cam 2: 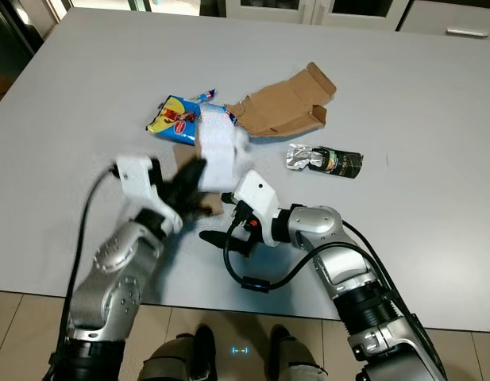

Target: Picking trash to rubbish bin

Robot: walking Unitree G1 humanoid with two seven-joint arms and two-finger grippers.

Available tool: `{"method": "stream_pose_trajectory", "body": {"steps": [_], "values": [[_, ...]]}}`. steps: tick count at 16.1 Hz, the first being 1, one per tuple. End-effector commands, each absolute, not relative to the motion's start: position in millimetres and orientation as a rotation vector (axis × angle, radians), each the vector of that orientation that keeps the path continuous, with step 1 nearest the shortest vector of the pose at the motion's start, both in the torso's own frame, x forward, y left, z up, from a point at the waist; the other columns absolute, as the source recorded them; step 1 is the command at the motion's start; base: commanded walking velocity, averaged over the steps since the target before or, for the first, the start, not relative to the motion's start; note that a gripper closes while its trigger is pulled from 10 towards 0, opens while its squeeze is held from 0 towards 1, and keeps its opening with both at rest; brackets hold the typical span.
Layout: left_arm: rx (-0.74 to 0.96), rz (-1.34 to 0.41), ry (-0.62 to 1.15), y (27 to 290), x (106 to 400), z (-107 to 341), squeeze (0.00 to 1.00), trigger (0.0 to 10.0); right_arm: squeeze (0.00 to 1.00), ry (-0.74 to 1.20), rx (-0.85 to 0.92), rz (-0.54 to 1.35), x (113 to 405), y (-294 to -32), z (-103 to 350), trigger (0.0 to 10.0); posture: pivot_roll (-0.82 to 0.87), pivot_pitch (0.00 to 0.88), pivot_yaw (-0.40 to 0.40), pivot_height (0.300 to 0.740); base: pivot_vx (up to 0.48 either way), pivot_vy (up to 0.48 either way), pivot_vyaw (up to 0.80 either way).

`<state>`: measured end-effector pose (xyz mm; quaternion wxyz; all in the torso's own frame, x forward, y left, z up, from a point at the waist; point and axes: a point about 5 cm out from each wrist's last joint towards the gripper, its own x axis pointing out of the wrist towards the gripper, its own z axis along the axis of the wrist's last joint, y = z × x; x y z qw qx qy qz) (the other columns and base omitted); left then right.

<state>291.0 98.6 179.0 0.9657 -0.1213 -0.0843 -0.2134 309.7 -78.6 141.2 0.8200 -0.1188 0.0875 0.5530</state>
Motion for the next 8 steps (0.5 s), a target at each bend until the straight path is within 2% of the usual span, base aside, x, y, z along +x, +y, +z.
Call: {"method": "stream_pose_trajectory", "body": {"steps": [1, 5, 8], "values": [[-0.204, -0.419, -0.224, 99, 288, 191, 0.00, 0.0, 0.00, 0.199, -0.257, 1.177, 309, -80, 136, 10.0, -0.05, 0.227, 0.011, 0.740, 0.000, 0.000, 0.00], [-0.079, -0.356, -0.315, 106, 283, 210, 0.00, 0.0, 0.00, 0.192, -0.263, 1.145, 314, -80, 136, 10.0, -0.03, 0.219, 0.014, 0.740, 0.000, 0.000, 0.00], [0.034, -0.291, -0.306, 113, 277, 201, 0.00, 0.0, 0.00, 0.169, -0.264, 1.061, 323, -83, 136, 10.0, -0.02, 0.208, 0.015, 0.740, 0.000, 0.000, 0.00]]}}
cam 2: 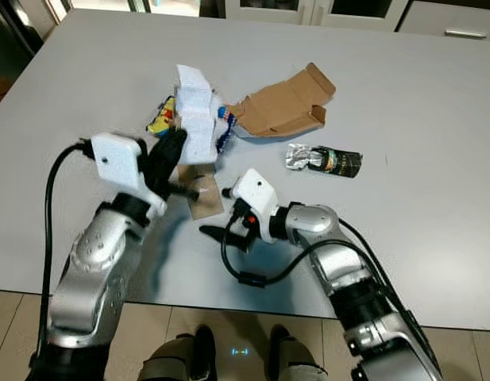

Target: Picking trash to rubbish bin

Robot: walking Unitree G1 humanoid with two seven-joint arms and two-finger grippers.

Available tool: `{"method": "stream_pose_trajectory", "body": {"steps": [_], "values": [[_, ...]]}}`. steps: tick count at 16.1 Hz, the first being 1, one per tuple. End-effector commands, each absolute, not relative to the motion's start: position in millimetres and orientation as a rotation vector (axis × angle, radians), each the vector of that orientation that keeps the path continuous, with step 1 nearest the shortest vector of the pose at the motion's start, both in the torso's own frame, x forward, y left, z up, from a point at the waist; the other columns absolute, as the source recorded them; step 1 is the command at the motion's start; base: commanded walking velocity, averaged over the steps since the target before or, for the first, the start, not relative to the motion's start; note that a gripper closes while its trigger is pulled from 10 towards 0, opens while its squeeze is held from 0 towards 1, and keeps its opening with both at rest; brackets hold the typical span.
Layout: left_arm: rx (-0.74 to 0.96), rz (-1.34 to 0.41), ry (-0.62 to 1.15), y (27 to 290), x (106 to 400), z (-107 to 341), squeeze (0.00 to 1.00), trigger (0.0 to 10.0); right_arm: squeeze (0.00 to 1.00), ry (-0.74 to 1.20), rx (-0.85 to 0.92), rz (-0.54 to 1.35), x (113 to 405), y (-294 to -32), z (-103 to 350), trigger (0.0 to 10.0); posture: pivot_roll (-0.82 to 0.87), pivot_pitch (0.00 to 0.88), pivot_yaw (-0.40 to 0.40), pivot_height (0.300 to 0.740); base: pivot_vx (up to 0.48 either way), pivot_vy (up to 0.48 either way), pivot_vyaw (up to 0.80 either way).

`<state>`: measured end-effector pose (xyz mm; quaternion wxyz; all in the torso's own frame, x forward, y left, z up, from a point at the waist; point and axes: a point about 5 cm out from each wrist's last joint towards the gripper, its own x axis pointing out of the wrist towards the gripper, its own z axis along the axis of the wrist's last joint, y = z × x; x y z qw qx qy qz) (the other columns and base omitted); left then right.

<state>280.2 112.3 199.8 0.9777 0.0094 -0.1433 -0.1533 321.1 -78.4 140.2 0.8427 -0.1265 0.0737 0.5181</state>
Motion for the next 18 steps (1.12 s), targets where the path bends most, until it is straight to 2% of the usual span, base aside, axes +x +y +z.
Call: {"method": "stream_pose_trajectory", "body": {"steps": [1, 6, 9, 12, 18], "values": [[0.066, -0.247, -0.305, 119, 274, 199, 0.00, 0.0, 0.00, 0.151, -0.253, 1.010, 328, -85, 138, 10.0, -0.02, 0.207, 0.013, 0.740, 0.000, 0.000, 0.00], [0.164, -0.044, -0.329, 153, 264, 202, 0.00, 0.0, 0.00, 0.032, -0.235, 0.748, 354, -102, 157, 10.0, -0.01, 0.211, 0.002, 0.740, 0.000, 0.000, 0.00], [0.182, -0.020, -0.323, 161, 258, 202, 0.00, 0.0, 0.00, -0.003, -0.242, 0.642, 363, -114, 166, 10.0, -0.01, 0.218, -0.003, 0.740, 0.000, 0.000, 0.00], [0.179, -0.010, -0.303, 161, 254, 198, 0.00, 0.0, 0.00, -0.025, -0.315, 0.592, 369, -125, 175, 10.0, -0.01, 0.225, -0.014, 0.740, 0.000, 0.000, 0.00], [0.146, -0.046, -0.254, 153, 246, 187, 0.00, 0.0, 0.00, -0.028, -0.506, 0.477, 377, -162, 193, 10.0, -0.04, 0.228, -0.034, 0.740, 0.000, 0.000, 0.00]]}}
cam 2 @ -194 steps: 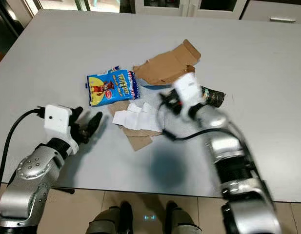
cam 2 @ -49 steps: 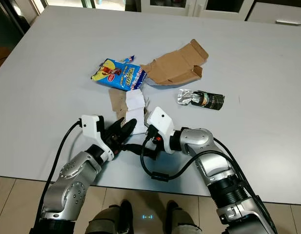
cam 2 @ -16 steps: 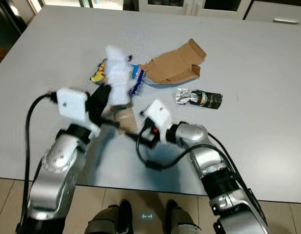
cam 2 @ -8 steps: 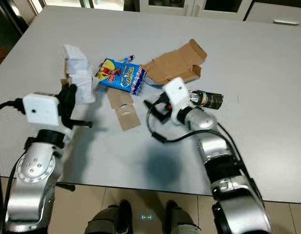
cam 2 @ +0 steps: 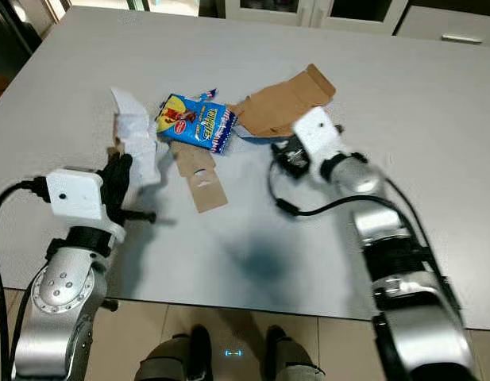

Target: Picking trash to rubbish bin

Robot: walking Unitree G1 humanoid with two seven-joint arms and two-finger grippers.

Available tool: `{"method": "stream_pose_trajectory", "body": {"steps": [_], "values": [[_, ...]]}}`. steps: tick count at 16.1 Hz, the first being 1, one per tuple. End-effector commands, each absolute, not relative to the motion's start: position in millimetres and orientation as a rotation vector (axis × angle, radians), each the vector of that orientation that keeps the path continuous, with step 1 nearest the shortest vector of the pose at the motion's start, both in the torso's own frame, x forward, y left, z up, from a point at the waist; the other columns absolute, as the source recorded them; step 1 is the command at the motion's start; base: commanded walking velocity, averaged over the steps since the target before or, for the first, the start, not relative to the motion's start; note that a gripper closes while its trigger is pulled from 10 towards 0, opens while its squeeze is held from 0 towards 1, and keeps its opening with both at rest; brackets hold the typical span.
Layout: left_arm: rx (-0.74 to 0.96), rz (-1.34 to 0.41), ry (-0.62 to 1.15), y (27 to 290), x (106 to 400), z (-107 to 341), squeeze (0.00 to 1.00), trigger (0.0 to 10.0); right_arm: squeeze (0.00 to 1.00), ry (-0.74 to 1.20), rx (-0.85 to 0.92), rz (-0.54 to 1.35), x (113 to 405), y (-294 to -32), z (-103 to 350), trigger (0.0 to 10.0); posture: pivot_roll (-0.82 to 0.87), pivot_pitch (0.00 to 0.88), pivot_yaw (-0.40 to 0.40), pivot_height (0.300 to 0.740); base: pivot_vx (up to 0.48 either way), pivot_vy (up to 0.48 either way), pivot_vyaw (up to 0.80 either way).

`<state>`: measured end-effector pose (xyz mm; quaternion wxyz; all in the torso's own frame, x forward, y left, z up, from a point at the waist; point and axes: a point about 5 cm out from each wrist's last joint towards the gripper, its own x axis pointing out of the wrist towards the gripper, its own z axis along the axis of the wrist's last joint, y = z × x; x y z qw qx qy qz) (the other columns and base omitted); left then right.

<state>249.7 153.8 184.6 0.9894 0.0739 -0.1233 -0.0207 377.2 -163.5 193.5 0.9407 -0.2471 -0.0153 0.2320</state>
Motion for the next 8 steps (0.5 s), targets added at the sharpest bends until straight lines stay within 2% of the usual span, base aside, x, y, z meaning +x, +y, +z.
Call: {"method": "stream_pose_trajectory", "body": {"steps": [1, 5, 8], "values": [[0.138, -0.055, -0.249, 151, 247, 185, 0.00, 0.0, 0.00, -0.014, -0.523, 0.478, 378, -168, 194, 10.0, -0.04, 0.227, -0.036, 0.740, 0.000, 0.000, 0.00], [0.130, -0.064, -0.240, 149, 249, 183, 0.00, 0.0, 0.00, 0.045, -0.510, 0.482, 380, -183, 189, 10.0, -0.05, 0.219, -0.042, 0.740, 0.000, 0.000, 0.00], [0.103, -0.075, -0.219, 148, 248, 180, 0.00, 0.0, 0.00, 0.112, -0.526, 0.553, 376, -190, 178, 10.0, -0.04, 0.219, -0.044, 0.740, 0.000, 0.000, 0.00]]}}
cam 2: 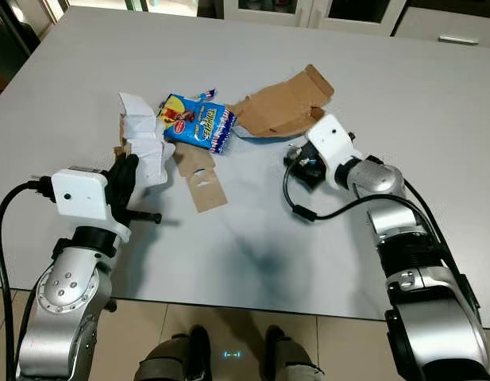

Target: Picking trash to rubbish bin

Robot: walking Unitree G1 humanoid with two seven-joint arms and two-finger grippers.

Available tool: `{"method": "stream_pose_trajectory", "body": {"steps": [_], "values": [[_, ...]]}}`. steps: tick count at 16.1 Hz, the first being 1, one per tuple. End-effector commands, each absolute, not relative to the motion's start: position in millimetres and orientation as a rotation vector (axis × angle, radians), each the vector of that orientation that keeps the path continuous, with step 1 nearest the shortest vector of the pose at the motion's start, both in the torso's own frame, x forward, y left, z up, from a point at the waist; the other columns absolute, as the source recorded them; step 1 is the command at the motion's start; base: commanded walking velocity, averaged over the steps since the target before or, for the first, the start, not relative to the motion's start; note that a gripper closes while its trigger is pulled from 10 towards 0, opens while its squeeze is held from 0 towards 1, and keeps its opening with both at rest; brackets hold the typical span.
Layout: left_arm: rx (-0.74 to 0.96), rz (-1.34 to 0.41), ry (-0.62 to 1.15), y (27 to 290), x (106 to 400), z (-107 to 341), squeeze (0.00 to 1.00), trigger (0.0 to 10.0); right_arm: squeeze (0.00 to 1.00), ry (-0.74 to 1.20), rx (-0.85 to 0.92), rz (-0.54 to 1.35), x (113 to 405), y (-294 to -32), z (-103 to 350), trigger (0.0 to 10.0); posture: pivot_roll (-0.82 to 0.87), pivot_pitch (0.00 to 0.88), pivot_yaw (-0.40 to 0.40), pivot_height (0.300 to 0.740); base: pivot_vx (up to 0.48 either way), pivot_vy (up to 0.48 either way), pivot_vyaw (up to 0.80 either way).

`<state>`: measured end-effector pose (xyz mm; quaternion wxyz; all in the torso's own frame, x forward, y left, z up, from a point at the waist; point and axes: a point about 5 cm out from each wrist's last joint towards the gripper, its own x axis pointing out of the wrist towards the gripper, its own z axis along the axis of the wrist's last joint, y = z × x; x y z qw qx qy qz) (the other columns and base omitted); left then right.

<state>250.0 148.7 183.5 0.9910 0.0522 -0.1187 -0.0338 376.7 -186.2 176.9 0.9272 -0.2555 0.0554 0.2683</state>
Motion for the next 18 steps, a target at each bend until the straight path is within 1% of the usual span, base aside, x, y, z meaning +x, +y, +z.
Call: {"method": "stream_pose_trajectory", "body": {"steps": [1, 3, 5, 8, 11, 13, 16, 18], "values": [[0.087, -0.088, -0.210, 147, 247, 180, 0.00, 0.0, 0.00, 0.129, -0.548, 0.561, 376, -192, 177, 10.0, -0.04, 0.219, -0.044, 0.740, 0.000, 0.000, 0.00], [0.002, -0.196, -0.152, 136, 246, 175, 0.00, 0.0, 0.00, 0.133, -0.549, 0.572, 378, -194, 182, 10.0, -0.04, 0.219, -0.044, 0.740, 0.000, 0.000, 0.00], [-0.023, -0.339, -0.116, 122, 241, 174, 0.00, 0.0, 0.00, 0.137, -0.562, 0.582, 377, -196, 184, 10.0, -0.04, 0.219, -0.044, 0.740, 0.000, 0.000, 0.00], [-0.038, -0.445, -0.091, 112, 238, 174, 0.00, 0.0, 0.00, 0.134, -0.572, 0.585, 378, -200, 187, 10.0, -0.05, 0.214, -0.042, 0.740, 0.000, 0.000, 0.00], [-0.042, -0.460, -0.076, 111, 236, 173, 0.00, 0.0, 0.00, 0.160, -0.591, 0.587, 378, -209, 188, 10.0, -0.05, 0.214, -0.041, 0.740, 0.000, 0.000, 0.00], [-0.048, -0.464, -0.068, 111, 235, 172, 0.00, 0.0, 0.00, 0.224, -0.588, 0.584, 376, -220, 181, 10.0, -0.05, 0.217, -0.041, 0.740, 0.000, 0.000, 0.00], [-0.054, -0.480, -0.058, 109, 234, 173, 0.00, 0.0, 0.00, 0.300, -0.501, 0.596, 373, -227, 167, 10.0, -0.05, 0.220, -0.038, 0.740, 0.000, 0.000, 0.00], [-0.057, -0.485, -0.055, 109, 233, 173, 0.00, 0.0, 0.00, 0.360, -0.434, 0.631, 369, -226, 153, 10.0, -0.05, 0.220, -0.038, 0.740, 0.000, 0.000, 0.00]]}}
